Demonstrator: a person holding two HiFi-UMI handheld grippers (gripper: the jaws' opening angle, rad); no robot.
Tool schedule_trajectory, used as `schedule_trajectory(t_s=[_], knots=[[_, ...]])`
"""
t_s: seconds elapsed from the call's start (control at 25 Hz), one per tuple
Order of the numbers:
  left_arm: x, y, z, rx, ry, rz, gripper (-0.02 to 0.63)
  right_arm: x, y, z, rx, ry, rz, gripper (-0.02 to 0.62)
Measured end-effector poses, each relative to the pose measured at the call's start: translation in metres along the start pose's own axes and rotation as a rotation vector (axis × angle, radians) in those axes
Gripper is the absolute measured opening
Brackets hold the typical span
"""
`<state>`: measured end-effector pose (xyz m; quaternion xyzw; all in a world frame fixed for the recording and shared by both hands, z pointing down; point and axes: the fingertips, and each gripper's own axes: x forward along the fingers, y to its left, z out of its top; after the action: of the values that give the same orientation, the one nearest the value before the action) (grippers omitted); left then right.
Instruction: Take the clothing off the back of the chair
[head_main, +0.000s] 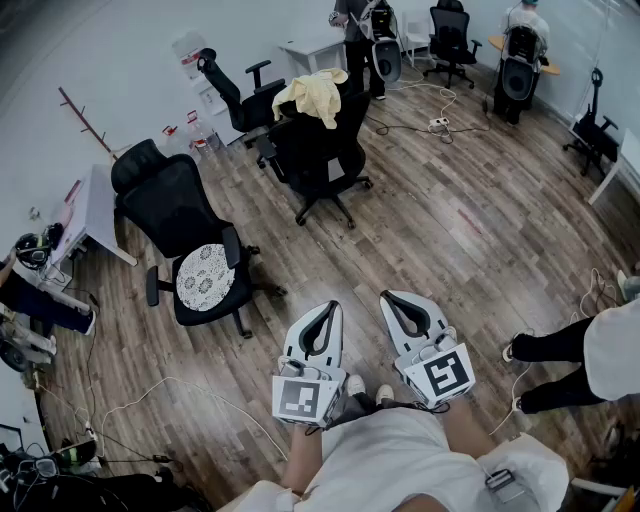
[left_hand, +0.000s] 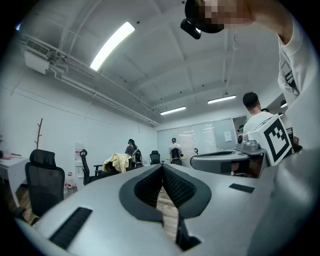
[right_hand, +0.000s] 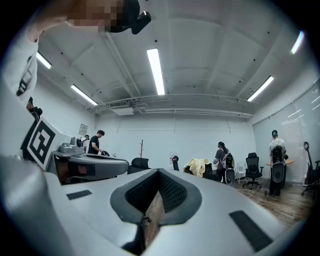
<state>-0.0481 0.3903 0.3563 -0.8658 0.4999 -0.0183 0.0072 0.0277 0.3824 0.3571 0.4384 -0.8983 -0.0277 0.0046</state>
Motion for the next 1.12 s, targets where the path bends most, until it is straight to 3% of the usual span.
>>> schedule_trajectory(t_s=[0.76,1.12], knots=[[0.019,-0.02,0.005,0.014,-0.003,0.016,0.018,-0.008,-0.022,0.0,0.014,-0.014,0.017,0.021],[0.041,-0.006,-0.001,0.007,0.0,0.014,0.017,0.014,-0.035,-0.007,0.017,-0.009,0.019,0.021]])
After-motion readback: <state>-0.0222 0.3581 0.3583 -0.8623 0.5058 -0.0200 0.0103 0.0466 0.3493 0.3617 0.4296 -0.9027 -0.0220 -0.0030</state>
